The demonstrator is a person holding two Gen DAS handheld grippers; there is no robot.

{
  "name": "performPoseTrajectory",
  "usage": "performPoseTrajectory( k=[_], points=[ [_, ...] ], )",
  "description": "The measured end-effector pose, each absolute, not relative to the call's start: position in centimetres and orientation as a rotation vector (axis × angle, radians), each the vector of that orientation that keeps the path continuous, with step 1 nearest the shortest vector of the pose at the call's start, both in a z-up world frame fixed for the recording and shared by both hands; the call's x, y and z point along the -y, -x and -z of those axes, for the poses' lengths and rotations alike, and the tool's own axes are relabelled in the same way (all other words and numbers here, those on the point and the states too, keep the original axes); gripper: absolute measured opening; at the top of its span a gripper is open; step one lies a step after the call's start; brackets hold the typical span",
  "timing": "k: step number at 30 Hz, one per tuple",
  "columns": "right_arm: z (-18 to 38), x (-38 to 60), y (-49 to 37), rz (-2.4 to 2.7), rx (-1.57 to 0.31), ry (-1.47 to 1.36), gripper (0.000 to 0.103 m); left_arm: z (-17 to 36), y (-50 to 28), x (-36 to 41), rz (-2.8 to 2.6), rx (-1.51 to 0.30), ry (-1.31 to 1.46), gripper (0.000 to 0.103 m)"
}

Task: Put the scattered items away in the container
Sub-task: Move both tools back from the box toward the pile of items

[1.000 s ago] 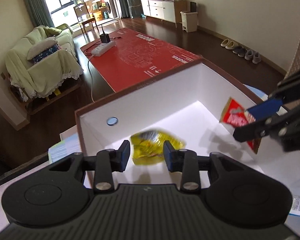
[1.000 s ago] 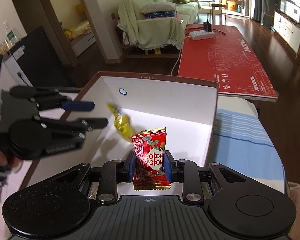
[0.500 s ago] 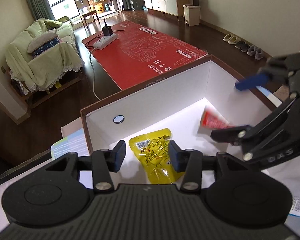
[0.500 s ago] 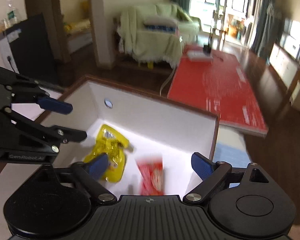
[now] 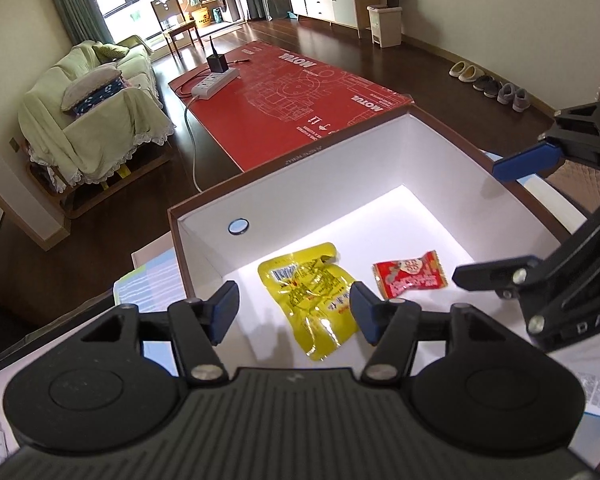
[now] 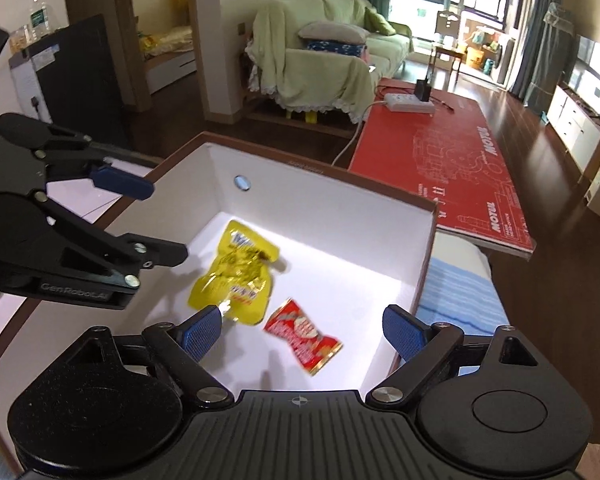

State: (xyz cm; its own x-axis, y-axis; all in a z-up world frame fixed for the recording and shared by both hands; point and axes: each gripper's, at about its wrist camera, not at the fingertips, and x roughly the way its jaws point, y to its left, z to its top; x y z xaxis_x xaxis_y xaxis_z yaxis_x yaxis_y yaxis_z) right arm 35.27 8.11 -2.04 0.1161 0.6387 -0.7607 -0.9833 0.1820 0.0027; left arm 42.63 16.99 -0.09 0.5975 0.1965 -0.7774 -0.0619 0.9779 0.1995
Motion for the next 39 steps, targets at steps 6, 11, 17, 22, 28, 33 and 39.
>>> performPoseTrajectory(
  k=[6,11,17,22,28,33,39],
  points=[
    [1.7,-6.8,-34.0,-1.308,-0.744,0.604,0.09,-0.5,-41.3,-15.8,-0.15,-0.924,-0.161,0.064],
    [1.3,-5.6,-33.1,-1.304,-0.762,0.596,0.09,-1.0,-40.0,-14.8,-0.152,-0.926,-0.165,0.066],
    [0.2,-3.6,-31.9,-1.294,-0.764,0.569,0.09,-1.9,-38.0,-13.6,-0.157,-0.927,-0.17,0.067],
    [-0.9,-1.9,-30.7,-1.287,-0.759,0.549,0.09,-2.9,-36.3,-12.4,-0.155,-0.914,-0.172,0.067],
    [-2.2,0.1,-29.3,-1.281,-0.744,0.532,0.09,-4.2,-34.2,-10.9,-0.155,-0.898,-0.18,0.067],
    [-3.2,1.8,-28.1,-1.274,-0.727,0.517,0.09,-5.2,-32.5,-9.9,-0.154,-0.881,-0.181,0.067],
    [-4.1,3.6,-26.7,-1.27,-0.71,0.502,0.09,-6.2,-30.5,-8.7,-0.151,-0.863,-0.185,0.067]
  ],
)
